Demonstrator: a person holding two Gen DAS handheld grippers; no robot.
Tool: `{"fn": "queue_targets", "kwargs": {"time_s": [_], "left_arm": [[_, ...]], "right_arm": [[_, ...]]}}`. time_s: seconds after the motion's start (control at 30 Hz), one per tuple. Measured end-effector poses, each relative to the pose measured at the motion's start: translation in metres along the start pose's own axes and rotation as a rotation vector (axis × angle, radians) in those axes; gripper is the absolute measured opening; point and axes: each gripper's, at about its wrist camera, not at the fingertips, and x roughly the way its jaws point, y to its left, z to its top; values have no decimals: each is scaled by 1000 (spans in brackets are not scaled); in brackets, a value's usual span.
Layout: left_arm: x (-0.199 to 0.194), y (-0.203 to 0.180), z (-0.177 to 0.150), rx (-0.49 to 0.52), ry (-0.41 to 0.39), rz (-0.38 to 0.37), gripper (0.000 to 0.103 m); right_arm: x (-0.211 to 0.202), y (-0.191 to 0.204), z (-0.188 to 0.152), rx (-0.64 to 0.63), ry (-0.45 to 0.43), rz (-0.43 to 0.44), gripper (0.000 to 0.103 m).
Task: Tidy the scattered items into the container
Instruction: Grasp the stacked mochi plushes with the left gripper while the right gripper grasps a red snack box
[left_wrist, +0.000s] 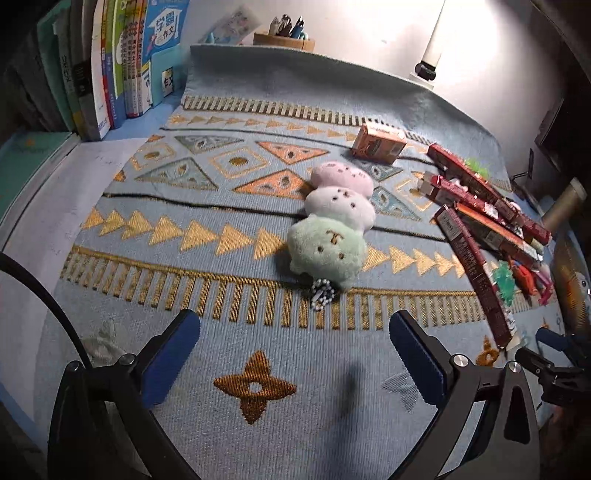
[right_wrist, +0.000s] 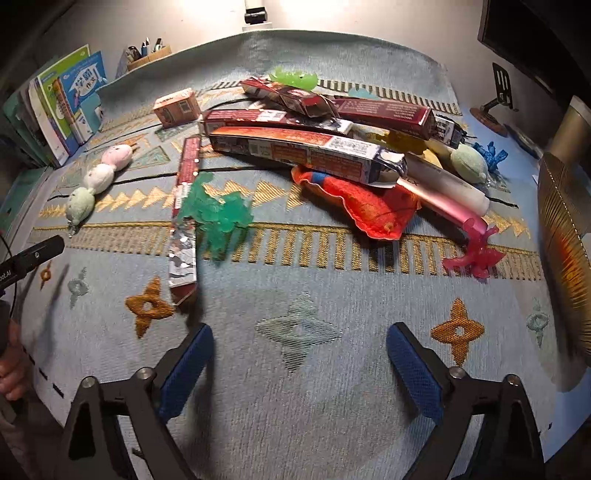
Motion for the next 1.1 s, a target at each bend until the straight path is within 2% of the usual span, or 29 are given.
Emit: {"fn": "queue_targets", "kwargs": {"time_s": [0.1,0.2,0.23,0.27,0.3,0.43,0.53,0.7,0.83,0.9,0.93,0.97,1.0,1.03,1.1], "left_arm": [[-8,-14,22,85,-60,1,102],[6,-26,41,147,-44,-28,102],[13,-29,46,167,-35,-25,102],[20,-31,49,182,-26,-10,102],[25,-34,52,199,-18,-2,102],[39,-40,57,255,-4,14,102],[46,-42,56,285,6,33,102],[58,-44,52,303,29,35,102],[73,-46,52,311,67,27,102],[73,-43,55,281,63,-10,93],[71,-42,57,273,54,1,87],[68,-41,58,267,44,5,72],[66,-40,60,262,38,3,56],[63,-40,60,258,42,0,50],[57,-40,56,262,45,20,47]], "right_arm": [[-20,14,12,-30,-57,119,84],[-24,36,23,-72,-67,199,79],[-19,43,26,-84,-55,201,75],[-15,50,27,-98,-46,192,63],[-9,54,29,-108,-37,181,56],[13,53,33,-77,23,195,52],[17,61,38,-109,14,190,48],[26,83,49,-171,-40,131,36],[35,88,62,-173,-75,105,34],[37,89,66,-171,-76,107,33],[37,89,67,-169,-75,111,31],[36,89,66,-175,-75,116,22],[35,89,63,-191,-76,122,18],[33,90,60,-211,-67,147,17],[25,93,49,-259,-57,216,16]]}}
